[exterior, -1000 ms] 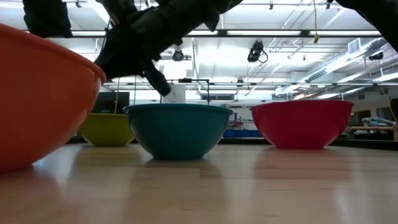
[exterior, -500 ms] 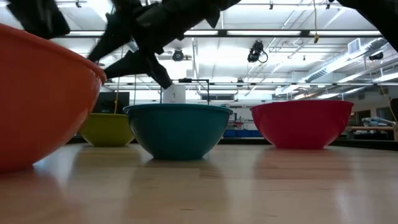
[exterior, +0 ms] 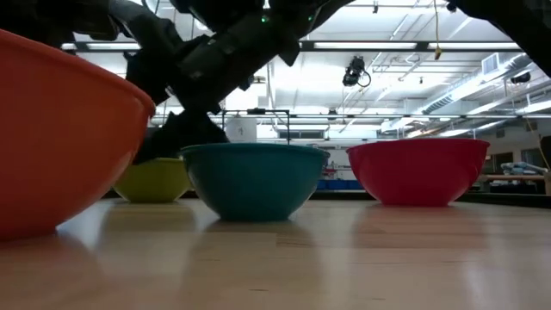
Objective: Nest bowls inside each other
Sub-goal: Stack the orange bowl on top of the red bowl
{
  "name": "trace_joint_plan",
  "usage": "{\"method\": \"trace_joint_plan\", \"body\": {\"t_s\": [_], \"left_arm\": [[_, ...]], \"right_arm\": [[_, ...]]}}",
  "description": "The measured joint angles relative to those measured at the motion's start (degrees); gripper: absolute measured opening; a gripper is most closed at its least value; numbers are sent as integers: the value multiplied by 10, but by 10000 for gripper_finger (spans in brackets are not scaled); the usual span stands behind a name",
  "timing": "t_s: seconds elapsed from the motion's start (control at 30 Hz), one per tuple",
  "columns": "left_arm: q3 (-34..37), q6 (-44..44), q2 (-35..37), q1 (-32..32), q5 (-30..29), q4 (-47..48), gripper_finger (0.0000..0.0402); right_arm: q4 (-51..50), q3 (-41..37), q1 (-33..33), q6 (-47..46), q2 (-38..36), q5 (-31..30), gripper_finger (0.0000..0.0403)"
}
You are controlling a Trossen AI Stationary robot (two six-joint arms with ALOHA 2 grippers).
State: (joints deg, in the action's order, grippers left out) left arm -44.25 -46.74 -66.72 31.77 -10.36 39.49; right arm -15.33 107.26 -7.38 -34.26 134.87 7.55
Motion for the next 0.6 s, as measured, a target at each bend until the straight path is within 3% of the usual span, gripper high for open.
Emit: {"method": "trace_joint_plan", "body": {"t_s": [0.1,0.27,0.4,0.6], "left_arm": [[-1,-3,0,-9,0,-6,7],[-28,-18,9,-12,2,10,7],[-92,-18,38,-14,-9,69,7],[-219,-9,85,-14,-142,189,7]], "right_arm": [[-12,0,0,9,1,10,148],[-8,-2,4,12,-11,12,21],[-8,-2,17,-30,-38,13,22],[-65,-1,60,-30,-131,-55,15]]}}
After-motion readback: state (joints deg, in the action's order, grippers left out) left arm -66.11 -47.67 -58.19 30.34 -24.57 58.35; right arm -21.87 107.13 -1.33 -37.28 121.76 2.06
